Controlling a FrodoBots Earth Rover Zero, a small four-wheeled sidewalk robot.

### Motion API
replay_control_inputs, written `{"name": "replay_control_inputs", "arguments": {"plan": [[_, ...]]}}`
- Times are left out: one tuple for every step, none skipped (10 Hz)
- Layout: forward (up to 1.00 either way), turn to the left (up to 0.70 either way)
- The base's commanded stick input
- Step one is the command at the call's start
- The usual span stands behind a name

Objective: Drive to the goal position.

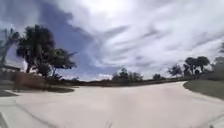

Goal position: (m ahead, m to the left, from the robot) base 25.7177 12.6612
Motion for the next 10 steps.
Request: {"name": "replay_control_inputs", "arguments": {"plan": [[0.85, 0.34], [0.85, 0.34], [0.85, 0.00], [0.85, 0.00], [0.85, 0.00], [0.85, 0.04], [0.85, 0.21], [0.85, 0.34], [0.85, 0.34], [0.85, 0.30]]}}
